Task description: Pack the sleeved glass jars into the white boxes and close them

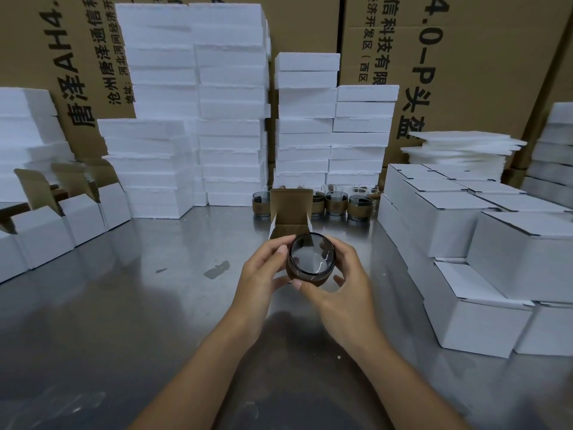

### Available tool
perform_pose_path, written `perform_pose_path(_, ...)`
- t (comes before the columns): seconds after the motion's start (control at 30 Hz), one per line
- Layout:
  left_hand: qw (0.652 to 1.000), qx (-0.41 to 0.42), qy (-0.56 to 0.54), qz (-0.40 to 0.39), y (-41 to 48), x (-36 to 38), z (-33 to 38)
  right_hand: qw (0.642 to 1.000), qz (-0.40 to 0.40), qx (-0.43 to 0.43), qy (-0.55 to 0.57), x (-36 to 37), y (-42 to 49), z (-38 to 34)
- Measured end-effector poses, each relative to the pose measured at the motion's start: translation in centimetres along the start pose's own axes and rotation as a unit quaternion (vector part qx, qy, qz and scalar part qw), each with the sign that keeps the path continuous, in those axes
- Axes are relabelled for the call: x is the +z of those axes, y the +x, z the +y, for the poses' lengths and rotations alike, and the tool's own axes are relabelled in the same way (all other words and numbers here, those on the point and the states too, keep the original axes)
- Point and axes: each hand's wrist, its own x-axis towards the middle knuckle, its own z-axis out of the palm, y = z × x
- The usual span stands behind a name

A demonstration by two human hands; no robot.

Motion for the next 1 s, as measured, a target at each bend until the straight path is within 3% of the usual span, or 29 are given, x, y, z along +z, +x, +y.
perform_pose_path(0.27,0.996,0.002,0.058,-0.061,-0.5,0.4,0.2,0.983,0.023,0.125,0.132,-0.4,0.3,-0.9)
perform_pose_path(0.57,0.994,0.029,0.086,-0.060,-0.7,0.6,0.1,0.950,0.016,0.262,0.169,-0.4,0.7,-1.4)
perform_pose_path(0.73,0.989,0.026,0.148,0.001,-0.2,0.5,-0.2,0.948,0.022,0.254,0.192,-0.4,0.7,-1.8)
perform_pose_path(0.83,0.961,0.031,0.267,0.066,0.3,0.0,-0.7,0.951,0.037,0.222,0.213,-0.6,0.6,-2.0)
perform_pose_path(1.0,0.922,0.008,0.378,0.077,0.7,-0.6,-1.3,0.952,0.079,0.169,0.241,-0.9,0.8,-2.4)
